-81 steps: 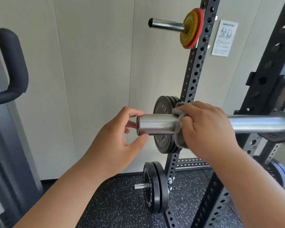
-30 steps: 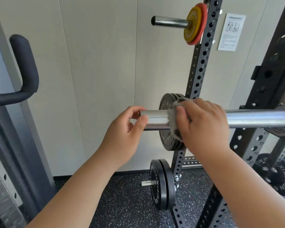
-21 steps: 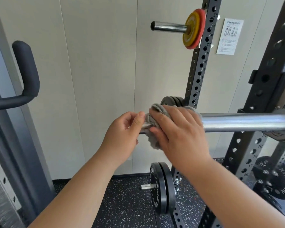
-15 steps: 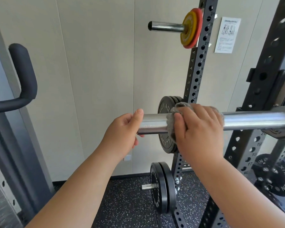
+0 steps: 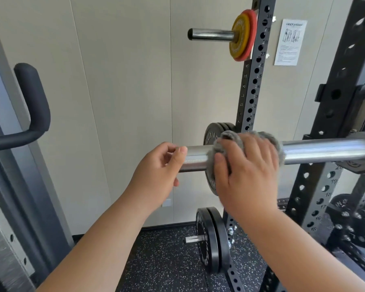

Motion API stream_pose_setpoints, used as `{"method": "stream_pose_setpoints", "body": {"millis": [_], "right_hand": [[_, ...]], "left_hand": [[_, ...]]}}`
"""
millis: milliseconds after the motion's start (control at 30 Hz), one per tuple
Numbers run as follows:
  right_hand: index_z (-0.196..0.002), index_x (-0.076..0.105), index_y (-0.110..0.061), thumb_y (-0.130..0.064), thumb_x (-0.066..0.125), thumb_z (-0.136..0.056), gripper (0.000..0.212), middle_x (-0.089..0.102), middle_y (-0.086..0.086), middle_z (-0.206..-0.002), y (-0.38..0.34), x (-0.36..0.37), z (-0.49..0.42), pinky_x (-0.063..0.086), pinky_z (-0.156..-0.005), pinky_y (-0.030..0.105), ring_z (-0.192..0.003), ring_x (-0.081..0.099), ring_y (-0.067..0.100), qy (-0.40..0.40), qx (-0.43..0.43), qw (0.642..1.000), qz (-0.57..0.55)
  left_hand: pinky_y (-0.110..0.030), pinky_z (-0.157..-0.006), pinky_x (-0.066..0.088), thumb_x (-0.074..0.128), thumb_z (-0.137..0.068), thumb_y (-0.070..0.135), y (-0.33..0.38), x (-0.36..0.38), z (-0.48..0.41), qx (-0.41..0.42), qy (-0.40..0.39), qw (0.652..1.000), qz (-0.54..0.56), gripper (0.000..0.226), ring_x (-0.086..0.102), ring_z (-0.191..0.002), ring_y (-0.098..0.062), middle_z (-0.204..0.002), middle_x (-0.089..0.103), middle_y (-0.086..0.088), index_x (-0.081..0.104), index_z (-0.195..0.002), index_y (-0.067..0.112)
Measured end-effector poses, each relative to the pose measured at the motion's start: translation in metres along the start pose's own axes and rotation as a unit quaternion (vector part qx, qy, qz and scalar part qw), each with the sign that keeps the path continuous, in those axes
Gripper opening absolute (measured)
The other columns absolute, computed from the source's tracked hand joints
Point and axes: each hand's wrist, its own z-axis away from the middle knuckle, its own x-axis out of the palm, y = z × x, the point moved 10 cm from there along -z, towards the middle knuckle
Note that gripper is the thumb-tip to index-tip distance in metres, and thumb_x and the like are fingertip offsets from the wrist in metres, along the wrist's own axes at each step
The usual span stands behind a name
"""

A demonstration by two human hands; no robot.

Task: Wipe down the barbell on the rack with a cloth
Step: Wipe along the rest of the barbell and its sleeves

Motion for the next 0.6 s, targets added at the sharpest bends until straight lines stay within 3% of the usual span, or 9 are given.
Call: {"method": "stream_pose_setpoints", "body": {"millis": [100,200,300,400,500,600], "right_hand": [[-0.136,0.066,-0.019,-0.039,0.052,-0.106,0.038,0.063,0.010,-0.137,-0.029,0.007,0.009,0.032,-0.119,0.057,-0.131,0.054,0.035,-0.019,-0.086,0.996,-0.011],[-0.133,0.064,-0.017,-0.046,0.051,-0.107,0.041,0.066,0.009,-0.130,-0.014,0.008,0.001,0.035,-0.117,0.052,-0.123,0.059,0.034,-0.043,-0.132,0.990,0.012],[-0.123,0.067,-0.017,-0.046,0.045,-0.107,0.040,0.068,0.007,-0.116,0.014,-0.001,-0.008,0.039,-0.111,0.051,-0.111,0.061,0.034,-0.021,-0.056,0.998,0.015],[-0.120,0.069,-0.017,-0.043,0.045,-0.107,0.037,0.067,0.010,-0.121,0.001,0.002,-0.003,0.035,-0.115,0.053,-0.119,0.057,0.035,-0.005,0.004,1.000,0.004],[-0.134,0.067,-0.020,-0.043,0.049,-0.106,0.040,0.064,0.010,-0.135,-0.033,0.010,0.008,0.032,-0.119,0.055,-0.130,0.054,0.035,-0.015,-0.076,0.997,-0.018],[-0.133,0.066,-0.020,-0.053,0.049,-0.105,0.047,0.067,0.007,-0.129,-0.020,0.011,0.000,0.037,-0.116,0.052,-0.123,0.059,0.032,-0.045,-0.122,0.992,-0.003]], "left_hand": [[-0.034,-0.068,0.052,0.054,-0.091,0.061,0.001,-0.002,0.001,0.025,-0.010,1.000,0.001,0.038,0.071,-0.070,-0.013,-0.096,0.070,0.016,0.063,-0.119,0.036],[-0.023,-0.073,0.051,0.067,-0.096,0.042,0.013,-0.010,0.009,0.090,0.005,0.995,-0.053,0.033,0.068,-0.079,-0.009,-0.111,0.065,0.023,0.059,-0.127,0.045],[-0.011,-0.066,0.041,0.071,-0.096,0.032,0.018,-0.011,0.017,0.120,0.015,0.987,-0.102,0.033,0.061,-0.073,-0.001,-0.097,0.062,0.028,0.062,-0.125,0.043],[-0.010,-0.061,0.037,0.072,-0.096,0.030,0.014,-0.010,0.017,0.123,0.036,0.987,-0.098,0.034,0.057,-0.064,-0.005,-0.087,0.061,0.031,0.062,-0.126,0.042],[-0.011,-0.055,0.035,0.069,-0.097,0.028,0.015,-0.007,0.017,0.131,0.042,0.986,-0.099,0.034,0.051,-0.054,-0.009,-0.079,0.059,0.032,0.061,-0.128,0.041],[-0.016,-0.052,0.034,0.063,-0.099,0.035,0.015,-0.007,0.013,0.123,0.031,0.986,-0.111,0.031,0.048,-0.049,-0.011,-0.087,0.061,0.024,0.059,-0.129,0.043]]}}
